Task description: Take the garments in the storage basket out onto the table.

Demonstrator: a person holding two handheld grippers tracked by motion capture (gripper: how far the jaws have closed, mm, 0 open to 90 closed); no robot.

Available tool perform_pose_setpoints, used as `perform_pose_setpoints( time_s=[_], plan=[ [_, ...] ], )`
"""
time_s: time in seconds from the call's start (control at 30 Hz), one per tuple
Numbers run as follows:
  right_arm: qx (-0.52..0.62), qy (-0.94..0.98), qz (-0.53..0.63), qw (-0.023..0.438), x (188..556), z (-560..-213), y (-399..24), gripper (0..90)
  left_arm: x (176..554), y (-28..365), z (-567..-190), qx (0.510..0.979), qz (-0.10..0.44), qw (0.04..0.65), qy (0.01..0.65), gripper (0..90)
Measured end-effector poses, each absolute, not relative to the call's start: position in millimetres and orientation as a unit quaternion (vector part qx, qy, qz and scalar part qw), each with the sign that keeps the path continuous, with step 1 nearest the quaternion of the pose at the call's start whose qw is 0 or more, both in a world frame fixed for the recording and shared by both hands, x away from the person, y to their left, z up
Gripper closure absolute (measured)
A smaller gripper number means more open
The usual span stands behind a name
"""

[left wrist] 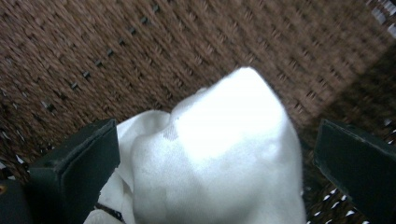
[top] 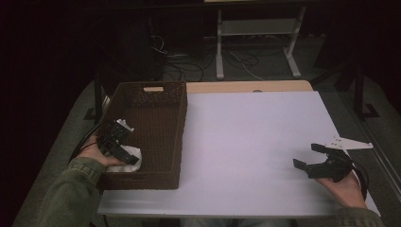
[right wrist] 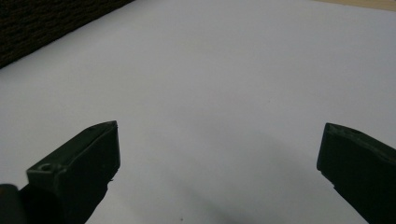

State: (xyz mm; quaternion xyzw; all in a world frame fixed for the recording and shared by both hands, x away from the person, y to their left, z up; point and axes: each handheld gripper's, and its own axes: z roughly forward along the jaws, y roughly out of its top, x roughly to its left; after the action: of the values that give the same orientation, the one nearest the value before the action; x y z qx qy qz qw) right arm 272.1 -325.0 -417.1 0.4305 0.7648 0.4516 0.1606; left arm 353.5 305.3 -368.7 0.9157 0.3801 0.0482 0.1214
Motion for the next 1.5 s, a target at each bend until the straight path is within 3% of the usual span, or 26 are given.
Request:
perform_pose_setpoints(
  time_s=[0.23, 0.47, 0.83, 1.2, 1.5],
  plan=[
    [0.430, 0.763, 0.455, 0.161, 271, -417, -325, 0.0, 356, 302, -375, 0.922, 0.035, 0.090, 0.375, 6.1],
    [0.430, 0.763, 0.456, 0.160, 271, -417, -325, 0.0, 359, 302, -378, 0.922, 0.015, 0.082, 0.378, 18.3],
    [0.429, 0.762, 0.459, 0.160, 271, -416, -325, 0.0, 355, 302, -374, 0.926, 0.021, 0.091, 0.367, 55.6],
    [0.429, 0.763, 0.456, 0.160, 272, -417, -325, 0.0, 355, 306, -364, 0.920, 0.029, 0.111, 0.374, 63.9],
    [0.430, 0.762, 0.457, 0.160, 272, -417, -325, 0.0, 355, 312, -338, 0.908, 0.038, 0.168, 0.383, 68.8]
  ],
)
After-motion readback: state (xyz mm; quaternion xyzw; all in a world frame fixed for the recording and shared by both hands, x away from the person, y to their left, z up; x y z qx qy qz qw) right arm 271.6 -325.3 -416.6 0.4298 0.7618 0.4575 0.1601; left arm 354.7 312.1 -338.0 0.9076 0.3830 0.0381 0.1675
